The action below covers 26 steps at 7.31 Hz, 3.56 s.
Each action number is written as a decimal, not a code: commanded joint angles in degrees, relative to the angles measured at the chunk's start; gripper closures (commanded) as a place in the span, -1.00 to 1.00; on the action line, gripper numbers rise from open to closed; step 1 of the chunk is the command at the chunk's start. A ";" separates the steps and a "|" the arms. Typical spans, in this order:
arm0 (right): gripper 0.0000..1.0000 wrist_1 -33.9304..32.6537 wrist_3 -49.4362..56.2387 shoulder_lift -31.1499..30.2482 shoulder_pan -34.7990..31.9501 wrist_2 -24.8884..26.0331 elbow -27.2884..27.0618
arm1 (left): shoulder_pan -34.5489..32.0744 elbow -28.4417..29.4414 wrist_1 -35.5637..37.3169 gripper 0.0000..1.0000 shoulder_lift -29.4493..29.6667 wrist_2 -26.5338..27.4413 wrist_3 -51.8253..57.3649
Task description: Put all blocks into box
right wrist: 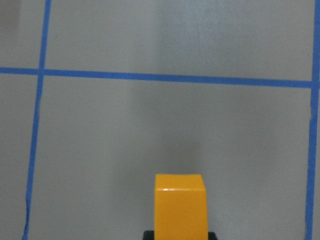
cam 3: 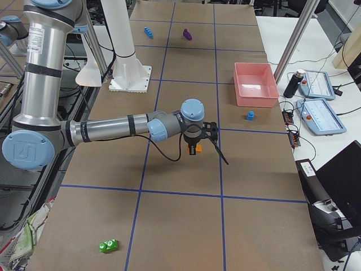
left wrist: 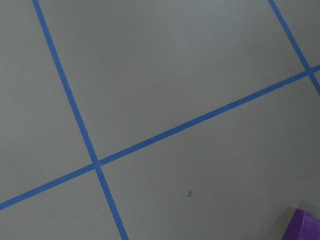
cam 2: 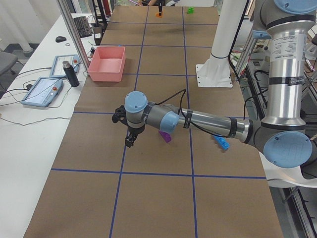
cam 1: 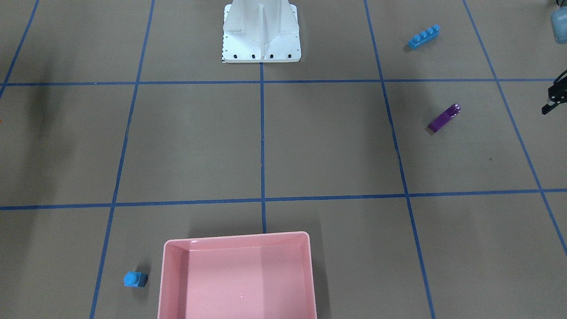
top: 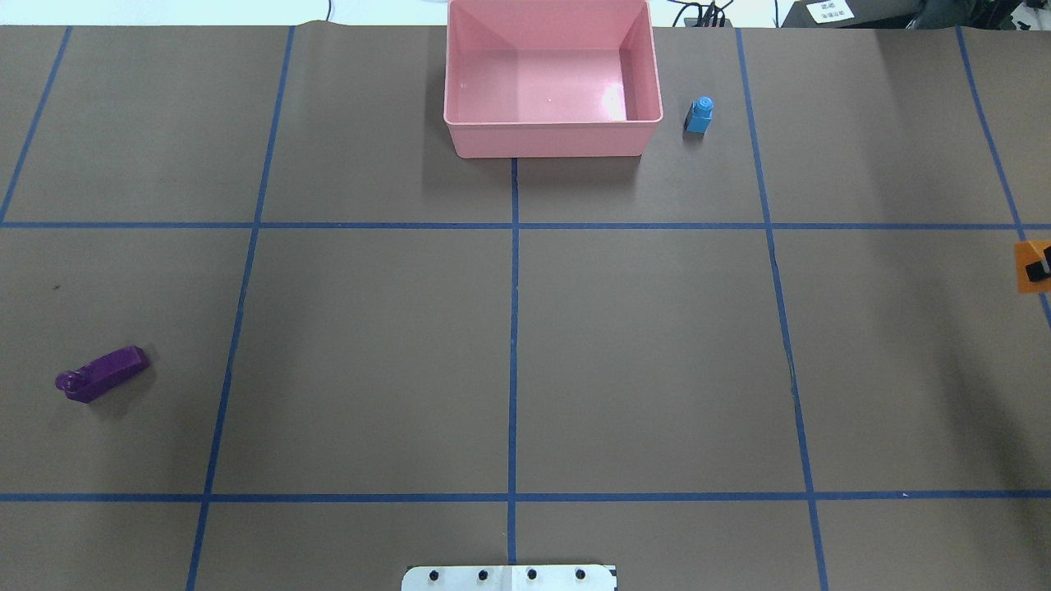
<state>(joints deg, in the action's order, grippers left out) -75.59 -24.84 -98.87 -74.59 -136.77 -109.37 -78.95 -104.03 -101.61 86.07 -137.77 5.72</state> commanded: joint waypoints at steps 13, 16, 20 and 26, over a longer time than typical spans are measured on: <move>1.00 -0.26 -6.70 41.69 2.86 0.54 11.06 | 29.55 1.28 -0.43 -1.00 -0.56 10.41 -0.27; 1.00 -0.26 -7.93 53.05 7.26 4.58 22.23 | 30.43 1.55 -0.26 -1.00 -0.64 10.50 -0.27; 1.00 -0.09 -8.20 59.92 9.72 7.04 30.51 | 32.01 2.87 -0.43 -0.87 -0.56 9.98 -2.97; 1.00 1.14 -7.94 67.93 16.13 12.59 47.83 | 32.72 2.25 -0.52 0.39 0.24 10.41 -4.58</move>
<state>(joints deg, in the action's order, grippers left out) -74.87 -32.83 -31.57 -59.67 -124.31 -64.32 -46.24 -101.66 -102.13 86.26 -127.32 0.99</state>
